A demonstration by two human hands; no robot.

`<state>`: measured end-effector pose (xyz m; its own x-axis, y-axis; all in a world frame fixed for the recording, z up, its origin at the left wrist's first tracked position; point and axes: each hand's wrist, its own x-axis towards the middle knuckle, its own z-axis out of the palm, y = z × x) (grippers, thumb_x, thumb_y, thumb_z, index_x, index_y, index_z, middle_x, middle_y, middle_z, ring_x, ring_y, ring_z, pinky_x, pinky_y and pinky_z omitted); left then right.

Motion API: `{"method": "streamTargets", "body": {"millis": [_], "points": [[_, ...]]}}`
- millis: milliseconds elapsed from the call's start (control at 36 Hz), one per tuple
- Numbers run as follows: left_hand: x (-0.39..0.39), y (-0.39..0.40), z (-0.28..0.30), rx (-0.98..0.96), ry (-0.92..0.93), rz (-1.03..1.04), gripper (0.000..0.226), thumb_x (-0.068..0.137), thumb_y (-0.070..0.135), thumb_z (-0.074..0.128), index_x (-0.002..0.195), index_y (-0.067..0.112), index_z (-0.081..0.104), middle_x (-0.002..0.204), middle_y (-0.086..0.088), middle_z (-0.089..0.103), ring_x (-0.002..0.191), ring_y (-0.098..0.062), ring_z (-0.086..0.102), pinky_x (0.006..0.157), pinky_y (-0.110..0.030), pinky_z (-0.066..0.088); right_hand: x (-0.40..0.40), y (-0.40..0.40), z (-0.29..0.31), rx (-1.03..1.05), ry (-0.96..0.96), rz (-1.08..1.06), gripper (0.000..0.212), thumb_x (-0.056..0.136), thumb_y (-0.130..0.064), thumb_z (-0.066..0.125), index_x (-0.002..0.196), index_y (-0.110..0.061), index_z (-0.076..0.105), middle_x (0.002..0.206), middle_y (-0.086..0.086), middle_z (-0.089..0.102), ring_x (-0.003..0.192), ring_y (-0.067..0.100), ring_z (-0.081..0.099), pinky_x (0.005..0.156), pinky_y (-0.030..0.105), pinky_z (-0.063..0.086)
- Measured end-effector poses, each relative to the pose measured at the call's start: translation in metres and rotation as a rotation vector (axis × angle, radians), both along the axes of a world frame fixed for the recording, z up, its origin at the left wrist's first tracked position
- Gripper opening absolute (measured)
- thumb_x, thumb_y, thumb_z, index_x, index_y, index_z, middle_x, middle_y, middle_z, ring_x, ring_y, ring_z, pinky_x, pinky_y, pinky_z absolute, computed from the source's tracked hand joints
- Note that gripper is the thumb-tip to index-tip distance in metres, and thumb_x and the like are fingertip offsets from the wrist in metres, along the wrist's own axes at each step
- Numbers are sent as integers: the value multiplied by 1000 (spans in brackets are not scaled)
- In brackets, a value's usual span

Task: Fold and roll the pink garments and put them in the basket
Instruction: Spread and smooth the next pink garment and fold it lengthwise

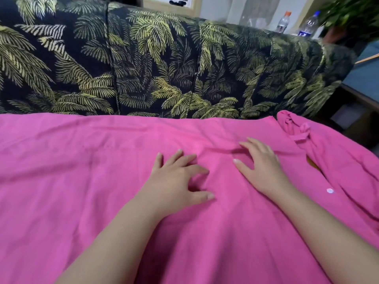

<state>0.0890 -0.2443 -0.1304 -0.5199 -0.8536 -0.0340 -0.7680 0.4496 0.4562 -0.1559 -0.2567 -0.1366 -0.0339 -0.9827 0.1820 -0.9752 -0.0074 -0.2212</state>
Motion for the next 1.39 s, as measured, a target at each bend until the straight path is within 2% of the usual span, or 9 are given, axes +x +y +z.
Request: {"method": "streamTargets", "body": {"millis": [194,306,500,778,944,1056,1167,1306,1389], "points": [[-10,-3,2,-135,51,-54,24,87,47,62,103,29,64,105,11,52,101,-12,42,95,-32,38,10,43,-4,-53,-55,171,52,76,-60,42,98,-19,63,99,-5,54,97,17,48,89,30,37],[-14,0,3,-189,-84,-71,29,96,45,46,113,27,60,114,8,52,109,-15,43,94,-30,37,11,42,-9,-110,30,206,36,83,-45,37,83,-18,61,86,1,56,83,28,55,74,44,47],[-16,5,12,-216,-73,-40,30,100,44,37,110,20,52,114,3,55,109,-20,48,91,-33,36,2,43,-5,-294,136,311,19,86,-33,41,79,-20,53,83,-2,54,80,14,36,72,31,38],[-10,14,4,-88,110,-39,21,95,38,52,103,18,52,96,5,54,95,-19,50,80,-30,39,1,48,-4,-238,254,403,18,87,-33,40,77,-23,51,72,-10,53,68,16,53,68,27,29],[53,36,-1,-144,-41,-18,70,77,69,24,122,25,58,118,7,54,108,-18,47,96,-36,42,17,81,0,-93,192,299,20,85,-31,55,96,-16,60,95,2,60,86,26,58,75,44,54],[113,70,-11,-239,-119,103,78,81,80,15,124,32,60,127,10,58,115,-18,49,89,-42,46,33,131,6,180,83,298,81,80,-68,14,142,-22,43,151,0,35,140,20,31,114,28,15],[149,118,-14,-110,-152,180,100,67,92,-5,141,42,40,152,12,33,143,-14,24,113,-40,21,41,181,3,265,83,367,113,61,-86,-22,148,-34,28,158,-12,13,148,8,3,115,24,-10],[151,178,-11,-58,-221,59,84,55,96,-13,130,70,13,153,23,-8,142,-6,-18,113,-30,-10,45,233,2,190,7,401,62,84,-66,30,134,-35,49,147,-9,39,140,15,32,118,35,12],[141,212,-6,0,-195,-43,60,60,96,-5,117,82,9,150,29,-14,139,2,-27,110,-26,-18,43,260,5,168,-18,419,59,84,-65,32,132,-37,51,143,-15,39,137,9,30,115,27,19]]}}
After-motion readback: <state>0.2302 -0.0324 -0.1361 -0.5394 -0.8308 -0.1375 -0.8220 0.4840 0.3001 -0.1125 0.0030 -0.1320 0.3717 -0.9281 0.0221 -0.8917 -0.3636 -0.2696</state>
